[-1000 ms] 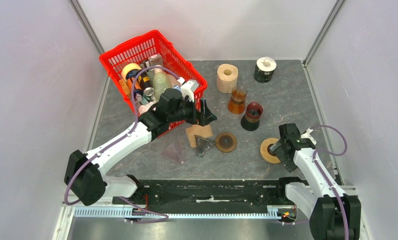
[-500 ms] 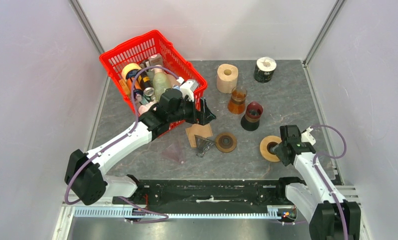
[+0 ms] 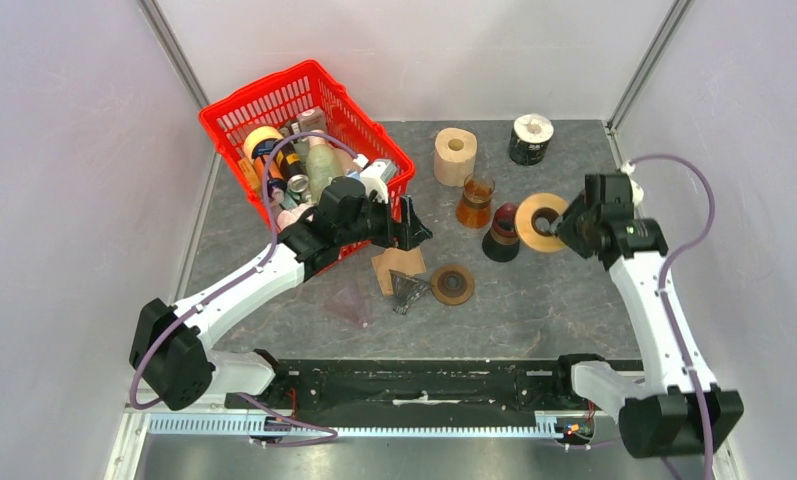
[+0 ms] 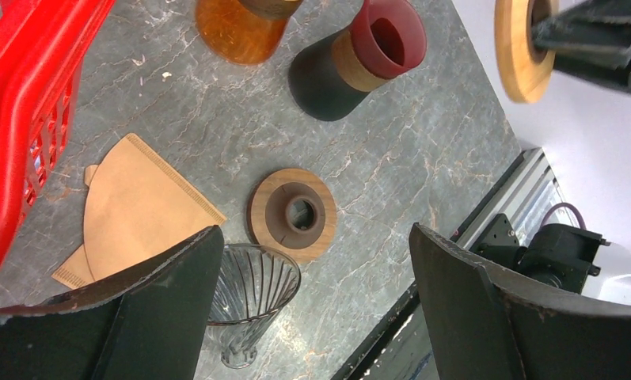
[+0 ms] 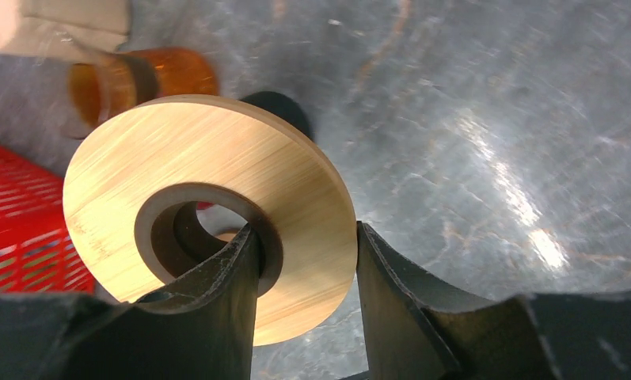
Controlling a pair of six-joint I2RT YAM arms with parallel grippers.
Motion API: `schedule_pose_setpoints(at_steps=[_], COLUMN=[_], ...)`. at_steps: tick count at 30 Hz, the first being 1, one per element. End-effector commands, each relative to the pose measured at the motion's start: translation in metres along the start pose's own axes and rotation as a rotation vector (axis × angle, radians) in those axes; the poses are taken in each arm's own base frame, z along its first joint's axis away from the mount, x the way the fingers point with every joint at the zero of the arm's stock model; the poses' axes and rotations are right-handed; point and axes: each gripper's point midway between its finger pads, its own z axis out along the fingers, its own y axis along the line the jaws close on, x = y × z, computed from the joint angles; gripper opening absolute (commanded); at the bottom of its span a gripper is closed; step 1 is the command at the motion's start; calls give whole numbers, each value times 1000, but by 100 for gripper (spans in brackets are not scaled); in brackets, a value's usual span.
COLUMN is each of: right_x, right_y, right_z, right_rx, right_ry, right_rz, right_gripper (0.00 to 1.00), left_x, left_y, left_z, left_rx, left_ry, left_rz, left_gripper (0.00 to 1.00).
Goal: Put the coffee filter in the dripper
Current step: Pick up the dripper holder from the center of the board, then place the dripper holder onto the coffee server.
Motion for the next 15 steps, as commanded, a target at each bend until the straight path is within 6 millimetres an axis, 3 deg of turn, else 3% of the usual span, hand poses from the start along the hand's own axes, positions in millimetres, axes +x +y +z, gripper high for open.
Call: schedule_pose_setpoints(at_steps=[1, 8, 15], right_x=[-9, -22, -21], right_y=[44, 91, 95], right_z=[-12, -1, 22], right_rx=[-128, -212, -161], right_ry=[139, 261, 340], right_rz=[-117, -161, -201], right_gripper=[31, 30, 30], left_x=[-7, -6, -5], left_y=[0, 4, 6], left_z=[1, 2, 1], left_rx=[-10, -34, -46], left_ry=[-21, -17, -16], left_rz=[32, 14, 6], left_gripper=[94, 94, 94])
